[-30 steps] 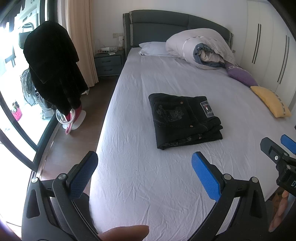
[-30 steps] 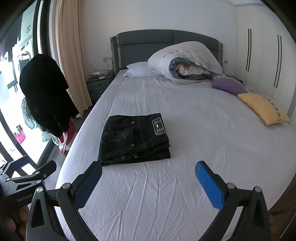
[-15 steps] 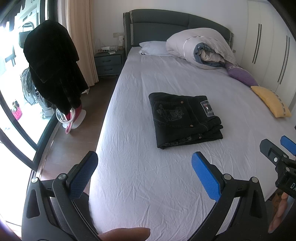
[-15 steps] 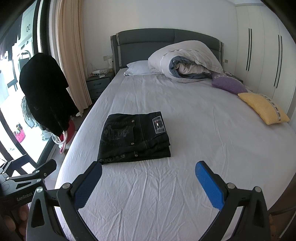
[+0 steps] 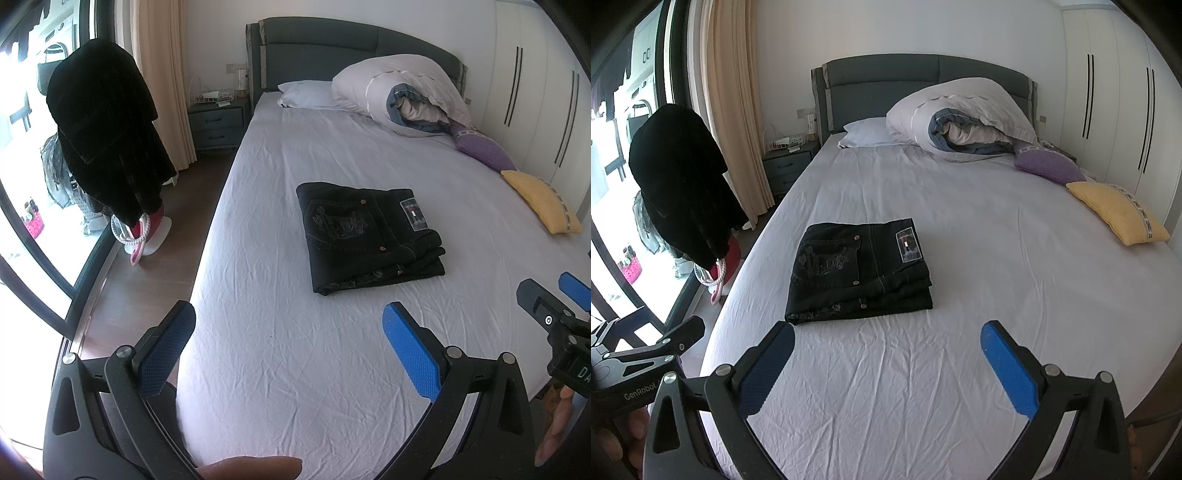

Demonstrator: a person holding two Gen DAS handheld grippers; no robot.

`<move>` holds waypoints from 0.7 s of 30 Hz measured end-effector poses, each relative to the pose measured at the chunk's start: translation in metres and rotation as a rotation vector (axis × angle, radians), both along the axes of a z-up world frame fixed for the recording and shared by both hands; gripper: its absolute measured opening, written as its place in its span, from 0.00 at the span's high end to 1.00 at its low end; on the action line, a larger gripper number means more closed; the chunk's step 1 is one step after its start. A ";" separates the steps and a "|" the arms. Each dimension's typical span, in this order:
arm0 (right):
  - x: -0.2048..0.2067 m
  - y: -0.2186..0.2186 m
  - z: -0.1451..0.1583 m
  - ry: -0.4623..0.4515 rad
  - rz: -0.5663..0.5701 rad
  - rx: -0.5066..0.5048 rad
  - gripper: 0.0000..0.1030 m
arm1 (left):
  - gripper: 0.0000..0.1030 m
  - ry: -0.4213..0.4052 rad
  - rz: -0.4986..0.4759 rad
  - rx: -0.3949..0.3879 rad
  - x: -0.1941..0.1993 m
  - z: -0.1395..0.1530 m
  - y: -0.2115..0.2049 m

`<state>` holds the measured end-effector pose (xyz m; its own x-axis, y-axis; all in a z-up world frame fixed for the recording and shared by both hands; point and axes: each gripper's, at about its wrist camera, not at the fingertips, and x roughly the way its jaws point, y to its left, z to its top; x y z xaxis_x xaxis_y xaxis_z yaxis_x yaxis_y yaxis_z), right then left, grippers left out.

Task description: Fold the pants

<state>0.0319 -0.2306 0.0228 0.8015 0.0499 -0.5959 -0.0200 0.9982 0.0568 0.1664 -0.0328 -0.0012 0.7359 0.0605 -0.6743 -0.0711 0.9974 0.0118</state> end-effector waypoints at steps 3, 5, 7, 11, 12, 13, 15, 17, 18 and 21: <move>0.000 0.000 0.000 0.000 0.000 0.000 0.00 | 0.00 0.001 0.001 0.000 0.000 0.000 0.000; 0.000 -0.001 0.001 0.002 0.001 0.001 0.00 | 0.00 0.001 0.001 -0.001 -0.001 0.000 -0.001; 0.000 -0.001 0.001 0.001 0.001 0.000 0.00 | 0.00 0.001 0.001 -0.001 -0.001 -0.001 -0.001; -0.001 -0.001 0.000 0.002 0.004 0.000 0.00 | 0.00 0.002 0.002 -0.001 -0.002 -0.001 -0.001; -0.001 -0.002 0.000 0.003 0.004 0.001 0.00 | 0.00 0.002 0.001 -0.001 -0.002 -0.001 -0.001; 0.000 -0.001 0.000 0.003 0.003 0.000 0.00 | 0.00 0.003 0.001 -0.001 -0.002 -0.001 -0.001; -0.001 -0.002 0.000 0.004 0.004 0.001 0.00 | 0.00 0.003 0.001 -0.002 -0.002 -0.002 -0.002; -0.006 -0.001 -0.003 0.006 0.004 0.001 0.00 | 0.00 0.003 0.001 -0.001 -0.002 -0.002 -0.002; -0.006 -0.001 -0.004 0.006 0.004 0.000 0.00 | 0.00 0.004 0.001 0.000 -0.003 -0.002 -0.002; -0.006 -0.002 -0.003 0.007 0.006 0.001 0.00 | 0.00 0.006 -0.002 -0.002 -0.003 -0.003 -0.002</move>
